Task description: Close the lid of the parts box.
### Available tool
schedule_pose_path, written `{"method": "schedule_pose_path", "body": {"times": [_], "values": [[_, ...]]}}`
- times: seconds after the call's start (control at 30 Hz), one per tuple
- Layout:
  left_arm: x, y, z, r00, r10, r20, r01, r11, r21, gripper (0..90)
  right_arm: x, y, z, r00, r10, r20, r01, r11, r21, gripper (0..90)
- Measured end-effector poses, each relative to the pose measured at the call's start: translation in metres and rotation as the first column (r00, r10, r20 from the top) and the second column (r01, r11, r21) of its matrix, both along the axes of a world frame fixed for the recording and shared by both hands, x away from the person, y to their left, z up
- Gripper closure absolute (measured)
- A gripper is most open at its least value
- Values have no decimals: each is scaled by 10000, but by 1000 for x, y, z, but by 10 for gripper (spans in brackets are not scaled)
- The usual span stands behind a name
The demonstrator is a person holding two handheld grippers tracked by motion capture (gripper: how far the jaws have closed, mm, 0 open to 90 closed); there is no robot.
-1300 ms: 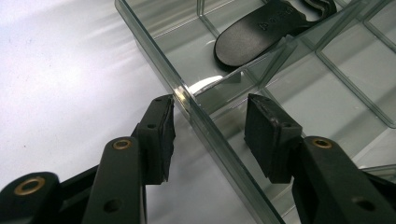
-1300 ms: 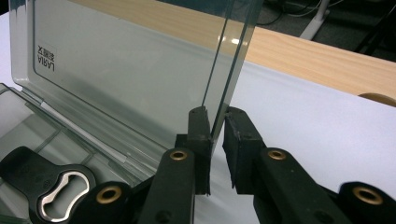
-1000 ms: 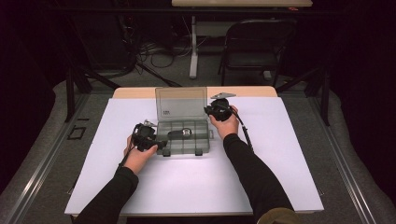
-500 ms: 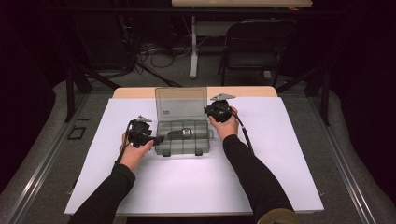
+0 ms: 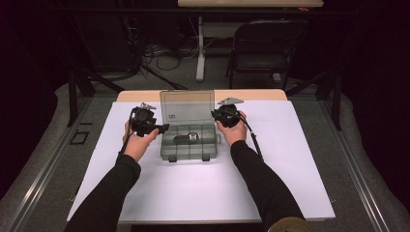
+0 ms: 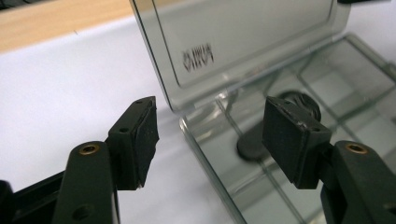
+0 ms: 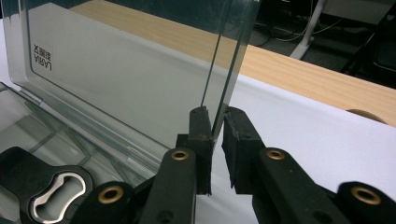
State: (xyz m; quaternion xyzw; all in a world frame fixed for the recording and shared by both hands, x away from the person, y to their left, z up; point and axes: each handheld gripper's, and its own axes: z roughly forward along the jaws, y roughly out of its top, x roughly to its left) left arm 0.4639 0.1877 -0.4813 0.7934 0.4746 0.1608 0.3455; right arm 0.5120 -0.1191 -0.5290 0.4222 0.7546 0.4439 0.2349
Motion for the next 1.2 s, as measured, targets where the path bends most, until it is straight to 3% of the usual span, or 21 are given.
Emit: {"method": "schedule_pose_path", "body": {"times": [0.17, 0.33, 0.6, 0.87, 1.1, 1.2], "values": [[12, -2, 15, 9992, 282, 290, -287, 9995, 142, 373, -1, 0, 0, 9999, 58, 91, -57, 9999, -102, 820], [22, -3, 27, 9985, 378, 401, -378, 9993, 5, 379, -1, -1, -1, 9999, 85, 120, -84, 9999, -68, 820], [32, -7, 38, 9964, 542, 649, -547, 9985, 56, 405, -1, -1, 0, 9998, 119, 164, -117, 9999, -97, 820], [39, -6, 43, 9916, 917, 917, -924, 9957, 38, 433, -2, -1, 0, 9998, 101, 175, -100, 9999, -81, 822], [46, -4, 34, 9894, 1124, 915, -1141, 9934, 133, 498, -3, 0, -1, 9997, 71, 234, -70, 10000, -59, 824], [51, -5, 30, 9868, 1290, 981, -1295, 9916, -20, 520, -3, 0, -1, 9997, 66, 255, -64, 10000, -63, 824]]}}
